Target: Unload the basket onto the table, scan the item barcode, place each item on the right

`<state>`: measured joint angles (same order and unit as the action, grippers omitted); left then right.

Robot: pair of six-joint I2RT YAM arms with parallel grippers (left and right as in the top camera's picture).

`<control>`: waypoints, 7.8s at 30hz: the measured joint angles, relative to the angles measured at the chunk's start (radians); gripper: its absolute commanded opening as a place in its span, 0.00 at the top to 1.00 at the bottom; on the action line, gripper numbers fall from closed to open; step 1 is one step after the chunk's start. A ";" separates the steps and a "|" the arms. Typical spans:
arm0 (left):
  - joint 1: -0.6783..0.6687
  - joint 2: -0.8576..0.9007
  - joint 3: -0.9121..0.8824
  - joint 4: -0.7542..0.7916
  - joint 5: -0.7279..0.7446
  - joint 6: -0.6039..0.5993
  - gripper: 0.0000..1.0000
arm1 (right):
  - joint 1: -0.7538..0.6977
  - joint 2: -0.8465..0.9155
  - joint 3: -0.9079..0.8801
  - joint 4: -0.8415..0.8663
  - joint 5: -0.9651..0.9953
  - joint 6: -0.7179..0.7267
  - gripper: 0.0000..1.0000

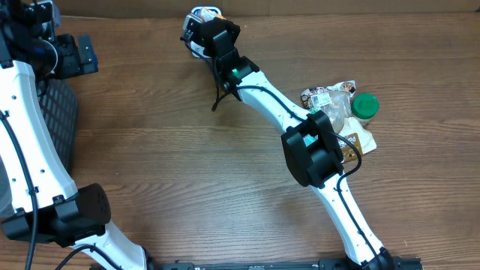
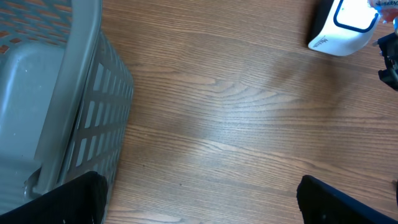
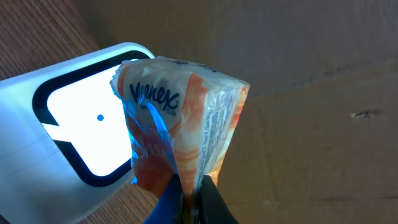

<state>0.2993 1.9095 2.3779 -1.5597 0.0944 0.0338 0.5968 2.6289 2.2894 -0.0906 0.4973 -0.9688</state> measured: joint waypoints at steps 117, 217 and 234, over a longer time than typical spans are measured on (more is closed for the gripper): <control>0.000 0.000 0.000 0.001 0.000 0.000 0.00 | -0.478 -1.430 -0.502 -1.574 -0.730 1.125 0.00; -0.007 -0.003 0.000 0.001 0.000 0.000 0.00 | -0.478 -2.614 -2.271 0.003 -0.534 1.047 0.00; -0.465 -0.370 0.002 0.002 0.005 0.000 0.00 | -0.478 -2.614 -2.271 0.003 -0.534 1.047 0.00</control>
<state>-0.1661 1.5394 2.3798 -1.5578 0.0990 0.0338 0.1184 0.0147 0.0189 -0.0872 -0.0364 0.0780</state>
